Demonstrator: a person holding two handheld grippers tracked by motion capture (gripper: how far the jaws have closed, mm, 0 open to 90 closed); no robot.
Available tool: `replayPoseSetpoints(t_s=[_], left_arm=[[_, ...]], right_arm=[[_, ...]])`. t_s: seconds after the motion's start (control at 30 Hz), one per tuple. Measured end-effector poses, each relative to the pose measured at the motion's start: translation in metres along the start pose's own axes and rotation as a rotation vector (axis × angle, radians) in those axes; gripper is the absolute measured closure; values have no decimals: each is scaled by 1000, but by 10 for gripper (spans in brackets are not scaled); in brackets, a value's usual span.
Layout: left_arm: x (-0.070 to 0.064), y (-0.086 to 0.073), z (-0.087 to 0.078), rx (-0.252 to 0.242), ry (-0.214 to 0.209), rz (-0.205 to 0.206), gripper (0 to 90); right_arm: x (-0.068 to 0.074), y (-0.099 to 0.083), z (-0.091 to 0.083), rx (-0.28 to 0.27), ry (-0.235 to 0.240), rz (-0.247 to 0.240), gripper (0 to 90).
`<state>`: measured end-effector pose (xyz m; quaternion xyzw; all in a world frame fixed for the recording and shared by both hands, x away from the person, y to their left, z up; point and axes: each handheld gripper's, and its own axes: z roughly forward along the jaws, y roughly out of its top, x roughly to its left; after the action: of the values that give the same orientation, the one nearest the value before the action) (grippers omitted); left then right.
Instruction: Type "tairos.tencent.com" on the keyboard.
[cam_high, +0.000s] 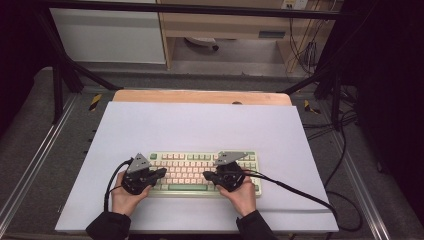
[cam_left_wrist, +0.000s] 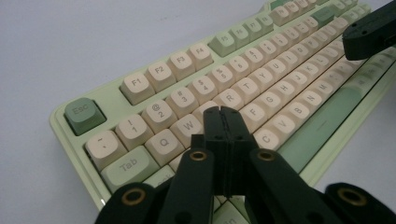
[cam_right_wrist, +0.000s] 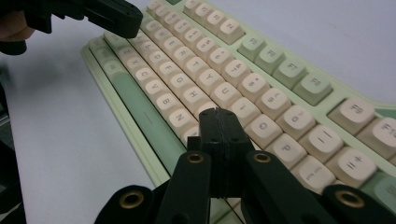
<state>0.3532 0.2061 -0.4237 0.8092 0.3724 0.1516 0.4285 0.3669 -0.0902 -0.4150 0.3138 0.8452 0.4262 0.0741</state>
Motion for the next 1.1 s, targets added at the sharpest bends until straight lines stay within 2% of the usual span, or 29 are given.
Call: replayPoseSetpoints(t_s=[0.27, 0.67, 1.1], left_arm=[[-6, 2, 2, 3, -15, 11, 899], [-18, 3, 10, 15, -53, 30, 899], [-24, 2, 18, 40, -64, 47, 899]], right_arm=[[-10, -9, -11, 3, -19, 13, 900], [-11, -12, -13, 2, -19, 12, 900], [-11, -12, -13, 6, -17, 16, 900]])
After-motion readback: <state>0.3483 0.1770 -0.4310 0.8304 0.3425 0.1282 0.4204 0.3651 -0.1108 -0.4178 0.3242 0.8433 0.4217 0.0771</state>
